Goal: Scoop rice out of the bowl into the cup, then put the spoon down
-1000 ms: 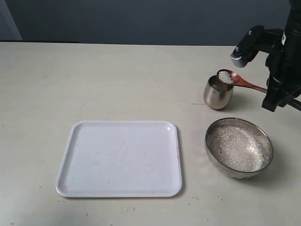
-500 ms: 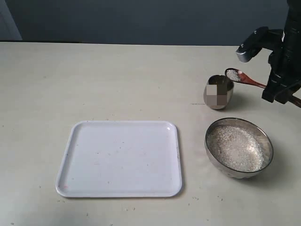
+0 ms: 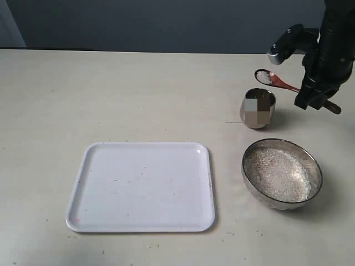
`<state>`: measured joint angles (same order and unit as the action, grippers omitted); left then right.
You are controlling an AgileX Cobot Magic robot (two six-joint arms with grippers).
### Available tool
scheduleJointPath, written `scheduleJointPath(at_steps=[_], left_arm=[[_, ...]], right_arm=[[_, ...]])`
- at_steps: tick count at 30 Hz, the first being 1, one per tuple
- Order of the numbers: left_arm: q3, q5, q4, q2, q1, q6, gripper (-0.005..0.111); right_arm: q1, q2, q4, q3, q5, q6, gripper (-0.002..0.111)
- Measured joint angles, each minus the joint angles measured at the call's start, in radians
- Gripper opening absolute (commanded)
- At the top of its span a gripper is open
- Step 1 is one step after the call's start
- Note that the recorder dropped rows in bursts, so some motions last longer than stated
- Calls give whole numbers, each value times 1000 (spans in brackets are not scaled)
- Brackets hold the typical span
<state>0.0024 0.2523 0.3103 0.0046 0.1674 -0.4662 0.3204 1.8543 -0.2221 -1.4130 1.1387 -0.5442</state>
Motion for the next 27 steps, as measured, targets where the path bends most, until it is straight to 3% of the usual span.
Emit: scheduleJointPath(at_steps=[27], left_arm=[[0,0,0,0,0,0,1]], right_arm=[[0,25,-48,-12,6,21,-1]])
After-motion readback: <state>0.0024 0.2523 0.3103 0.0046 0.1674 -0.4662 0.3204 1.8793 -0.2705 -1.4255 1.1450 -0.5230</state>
